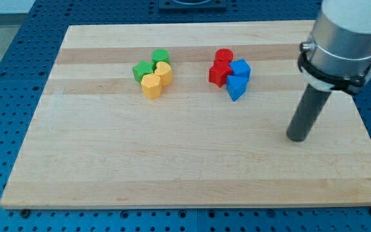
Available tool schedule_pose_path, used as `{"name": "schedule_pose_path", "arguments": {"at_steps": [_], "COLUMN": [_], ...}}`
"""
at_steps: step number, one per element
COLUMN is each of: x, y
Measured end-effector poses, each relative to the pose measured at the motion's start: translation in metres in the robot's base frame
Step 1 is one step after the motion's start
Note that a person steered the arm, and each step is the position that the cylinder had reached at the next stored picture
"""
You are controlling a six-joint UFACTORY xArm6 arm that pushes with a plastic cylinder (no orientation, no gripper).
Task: Push the green star to the top left corner
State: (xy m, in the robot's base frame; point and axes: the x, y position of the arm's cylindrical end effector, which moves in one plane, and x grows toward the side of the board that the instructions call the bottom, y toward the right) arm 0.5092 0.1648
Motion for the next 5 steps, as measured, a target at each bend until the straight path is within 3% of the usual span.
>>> {"name": "schedule_pose_path", "arguments": {"at_steps": [5], "x": [-0.045], "y": [-0.214]}}
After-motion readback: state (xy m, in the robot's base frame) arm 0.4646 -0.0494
